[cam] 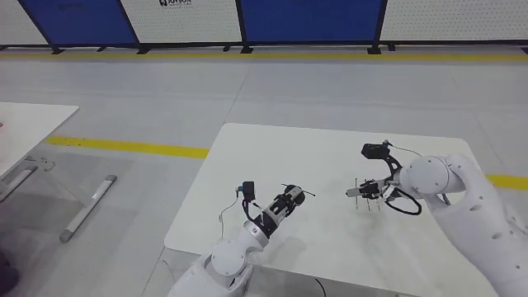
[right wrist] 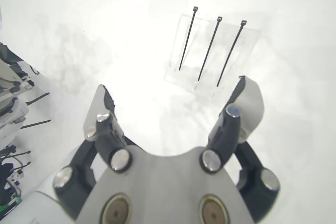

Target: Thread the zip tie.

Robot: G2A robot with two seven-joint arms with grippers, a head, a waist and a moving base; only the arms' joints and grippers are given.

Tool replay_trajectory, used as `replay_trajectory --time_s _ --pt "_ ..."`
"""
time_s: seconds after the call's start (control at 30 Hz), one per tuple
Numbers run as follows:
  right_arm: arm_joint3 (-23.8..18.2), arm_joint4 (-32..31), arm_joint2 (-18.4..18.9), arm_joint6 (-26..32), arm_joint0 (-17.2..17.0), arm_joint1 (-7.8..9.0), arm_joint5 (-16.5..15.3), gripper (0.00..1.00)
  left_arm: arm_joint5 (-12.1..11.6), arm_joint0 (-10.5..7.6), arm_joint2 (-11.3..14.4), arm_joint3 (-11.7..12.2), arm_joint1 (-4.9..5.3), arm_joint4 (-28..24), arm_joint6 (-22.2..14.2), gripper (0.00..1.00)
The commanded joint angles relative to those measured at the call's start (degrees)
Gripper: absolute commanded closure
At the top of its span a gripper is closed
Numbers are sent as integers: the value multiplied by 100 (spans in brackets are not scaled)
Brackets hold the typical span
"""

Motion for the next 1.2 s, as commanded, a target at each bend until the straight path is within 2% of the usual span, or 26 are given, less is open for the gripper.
replay_trajectory --time_s 0.0,0.13,0.17,0.2,0.3,0.47,0.5,0.53,0.57,0.6,0.63,0.7,0.83,0.9,0.93,1.0,1.13,1.17 --pt "0 -1 0 0 0 0 1 0 0 0 0 0 0 0 0 100" --pt "-5 -71 -8 -165 -74 -1 31 0 0 0 0 0 0 0 0 100" --pt "2 -108 18 -234 -82 1 141 0 0 0 0 0 0 0 0 100" --pt "-30 -189 52 -387 -104 0 398 0 0 0 0 0 0 0 0 100" --pt "-156 -318 62 -466 -152 -2 660 0 0 0 0 0 0 0 0 100" --pt "-239 -460 9 -462 -141 -33 872 0 0 0 0 0 0 0 0 100" --pt "-235 -472 -1 -441 -125 -41 901 18 0 0 0 0 0 0 0 100" --pt "-221 -505 -37 -387 -96 -54 916 22 0 0 0 0 0 0 0 100" --pt "-197 -538 -73 -343 -66 -67 931 18 0 0 0 0 0 0 0 100" --pt "-168 -565 -114 -299 -33 -83 946 19 0 0 0 0 0 0 0 100" --pt "-116 -582 -165 -250 17 -108 958 27 0 0 0 0 0 0 0 100" --pt "10 -583 -235 -200 98 -150 989 35 0 0 0 0 0 0 0 100" --pt "296 -510 -366 -151 256 -245 932 45 0 0 0 0 0 0 0 100" --pt "440 -482 -433 -109 325 -292 910 45 0 0 0 0 0 0 0 100" --pt "499 -478 -465 -84 354 -312 898 49 0 0 0 0 0 0 0 100" --pt "654 -469 -544 -40 422 -363 891 51 0 0 0 0 0 0 0 100" --pt "956 -379 -654 -80 528 -465 874 52 0 0 0 0 0 0 0 100" --pt "1030 -354 -671 -97 546 -487 874 55 0 0 0 0 0 0 0 100"
